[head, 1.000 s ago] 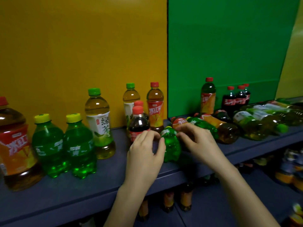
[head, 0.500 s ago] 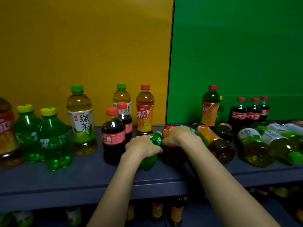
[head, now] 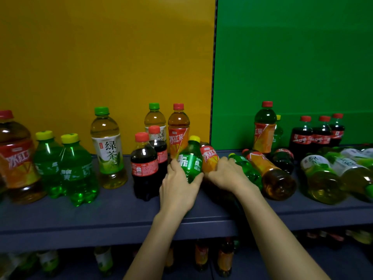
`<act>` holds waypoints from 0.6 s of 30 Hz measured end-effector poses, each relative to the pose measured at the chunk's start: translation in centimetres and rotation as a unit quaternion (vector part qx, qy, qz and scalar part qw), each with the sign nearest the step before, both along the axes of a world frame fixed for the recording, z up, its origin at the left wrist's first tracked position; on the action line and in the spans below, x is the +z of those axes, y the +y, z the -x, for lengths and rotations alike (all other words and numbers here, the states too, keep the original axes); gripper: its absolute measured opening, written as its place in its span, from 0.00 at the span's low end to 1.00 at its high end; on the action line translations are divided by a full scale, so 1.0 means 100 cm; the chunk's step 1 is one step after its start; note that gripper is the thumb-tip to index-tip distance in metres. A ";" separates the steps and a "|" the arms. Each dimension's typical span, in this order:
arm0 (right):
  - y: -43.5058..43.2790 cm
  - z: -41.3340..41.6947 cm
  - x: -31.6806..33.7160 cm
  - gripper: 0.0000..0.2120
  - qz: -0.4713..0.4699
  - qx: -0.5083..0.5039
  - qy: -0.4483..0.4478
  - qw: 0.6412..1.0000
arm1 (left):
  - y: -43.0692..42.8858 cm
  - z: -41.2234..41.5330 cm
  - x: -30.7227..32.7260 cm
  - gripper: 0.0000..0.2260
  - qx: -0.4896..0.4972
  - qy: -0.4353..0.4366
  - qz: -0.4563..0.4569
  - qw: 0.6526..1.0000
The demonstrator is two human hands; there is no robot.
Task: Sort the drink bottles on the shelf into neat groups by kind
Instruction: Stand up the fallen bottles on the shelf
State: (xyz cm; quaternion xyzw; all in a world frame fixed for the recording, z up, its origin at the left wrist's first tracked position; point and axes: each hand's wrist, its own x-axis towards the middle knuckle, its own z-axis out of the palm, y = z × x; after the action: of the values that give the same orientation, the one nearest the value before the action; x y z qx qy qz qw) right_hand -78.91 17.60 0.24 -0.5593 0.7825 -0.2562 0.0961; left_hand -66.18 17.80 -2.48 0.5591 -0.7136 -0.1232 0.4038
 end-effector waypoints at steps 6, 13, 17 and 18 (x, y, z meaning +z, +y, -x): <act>0.003 -0.005 -0.020 0.35 0.210 0.035 -0.176 0.961 | 0.002 -0.002 -0.015 0.33 -0.045 0.142 0.081 0.986; 0.000 -0.019 -0.037 0.34 0.320 0.080 -0.222 0.917 | 0.003 -0.002 -0.025 0.36 -0.055 0.179 0.107 0.976; -0.003 -0.023 -0.037 0.34 0.302 0.119 -0.255 0.911 | 0.002 -0.004 -0.026 0.37 -0.053 0.164 0.113 0.979; -0.004 -0.023 -0.037 0.33 0.292 0.130 -0.248 0.914 | 0.002 -0.005 -0.027 0.37 -0.051 0.161 0.112 0.979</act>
State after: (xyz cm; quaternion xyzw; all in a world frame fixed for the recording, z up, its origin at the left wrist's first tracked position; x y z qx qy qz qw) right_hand -76.59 17.20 -3.46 -0.5775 0.5443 -0.5891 0.1520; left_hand -65.72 18.00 -5.15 0.4455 -0.6764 -0.1512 0.5668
